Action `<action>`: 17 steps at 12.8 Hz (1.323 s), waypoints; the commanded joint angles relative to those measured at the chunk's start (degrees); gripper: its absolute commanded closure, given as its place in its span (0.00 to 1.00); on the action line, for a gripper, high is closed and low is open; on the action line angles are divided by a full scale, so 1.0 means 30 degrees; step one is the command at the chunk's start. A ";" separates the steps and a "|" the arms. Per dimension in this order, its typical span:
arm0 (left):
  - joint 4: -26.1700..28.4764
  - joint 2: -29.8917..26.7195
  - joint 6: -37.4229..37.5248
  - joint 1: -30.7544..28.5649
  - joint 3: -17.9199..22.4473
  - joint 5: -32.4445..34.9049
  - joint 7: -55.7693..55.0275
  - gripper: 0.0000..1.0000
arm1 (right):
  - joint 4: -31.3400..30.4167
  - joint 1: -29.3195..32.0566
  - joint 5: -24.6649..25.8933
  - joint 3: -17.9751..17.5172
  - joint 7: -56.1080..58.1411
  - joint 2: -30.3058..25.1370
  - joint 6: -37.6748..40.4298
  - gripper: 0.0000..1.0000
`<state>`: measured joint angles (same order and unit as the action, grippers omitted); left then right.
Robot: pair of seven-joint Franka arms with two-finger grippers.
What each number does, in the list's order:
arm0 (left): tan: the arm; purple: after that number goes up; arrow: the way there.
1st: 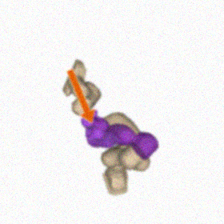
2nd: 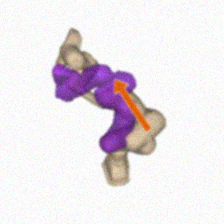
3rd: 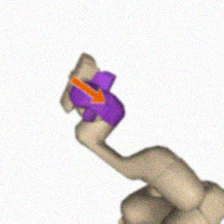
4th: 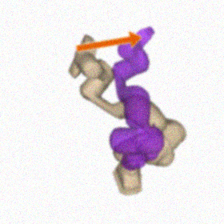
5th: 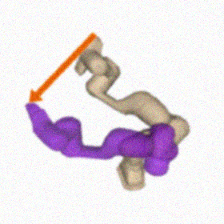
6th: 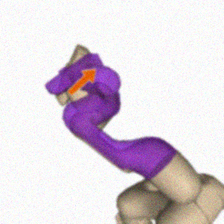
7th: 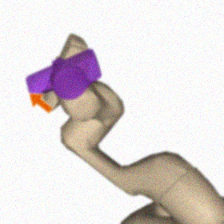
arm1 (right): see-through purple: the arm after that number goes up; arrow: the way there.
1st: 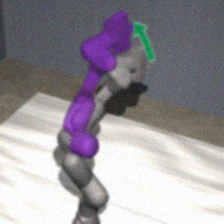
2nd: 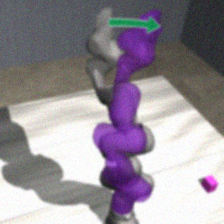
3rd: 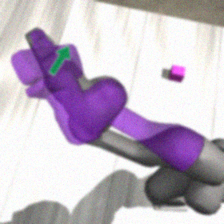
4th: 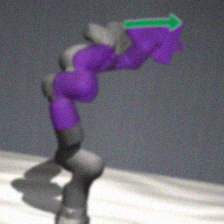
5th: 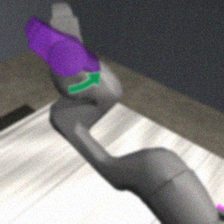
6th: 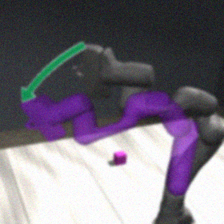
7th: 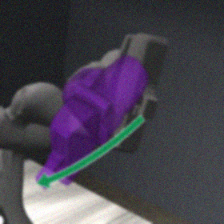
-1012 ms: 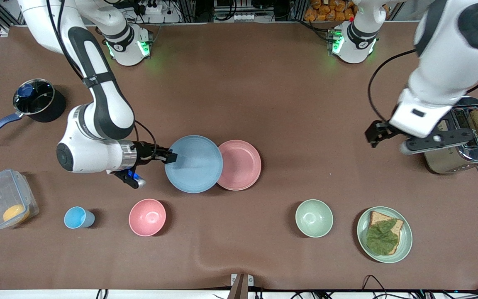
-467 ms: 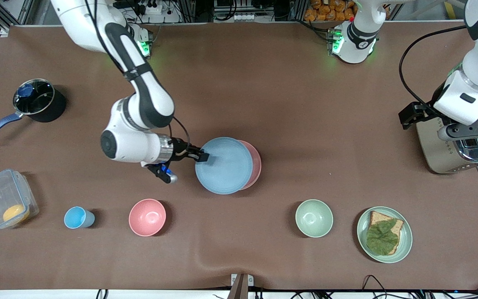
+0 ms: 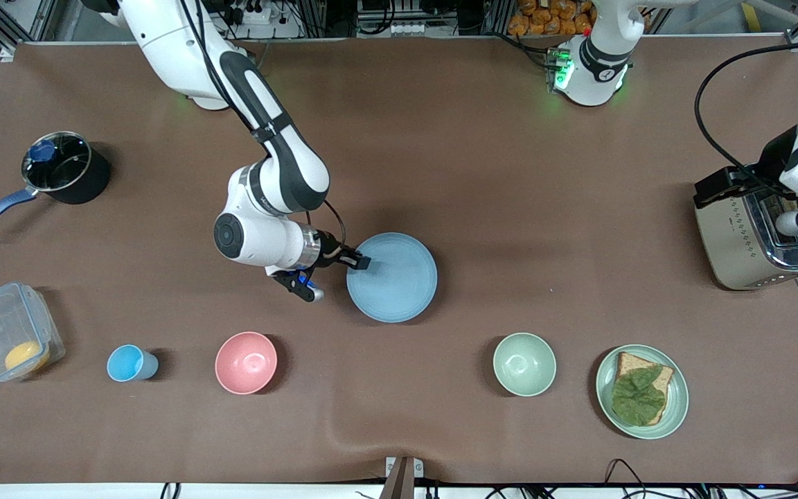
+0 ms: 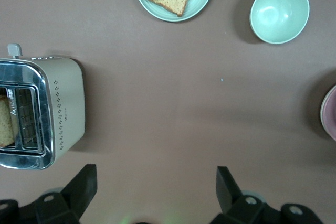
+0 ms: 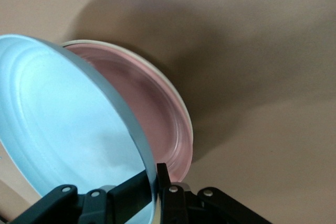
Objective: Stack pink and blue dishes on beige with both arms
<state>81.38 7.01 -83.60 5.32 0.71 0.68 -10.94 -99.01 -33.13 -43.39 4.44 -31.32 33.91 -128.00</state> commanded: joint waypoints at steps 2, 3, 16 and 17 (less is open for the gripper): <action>0.0088 -0.0665 0.0649 0.0538 0.1079 -0.0374 0.0892 0.00 | -0.0540 -0.0296 0.0982 0.0248 -0.0284 -0.0172 -0.0135 1.00; 0.0147 -0.0723 0.0708 0.0947 0.1576 -0.0374 0.0893 0.00 | -0.0540 -0.0296 0.1130 0.0248 -0.0284 -0.0055 -0.0164 1.00; 0.0030 -0.0460 0.0357 0.1010 0.0760 -0.0374 -0.0631 0.00 | 0.0217 0.0084 0.6617 0.2000 -0.0054 -0.1661 0.3277 0.00; 0.0030 -0.0460 0.0328 0.1068 0.0789 -0.0374 -0.0631 0.00 | 0.0599 0.0520 0.7799 0.2470 0.0820 -0.2072 0.4859 0.00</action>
<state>81.47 5.79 -82.36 8.52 3.09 0.60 -11.86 -98.01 -33.51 -26.58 9.90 -31.67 31.52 -120.54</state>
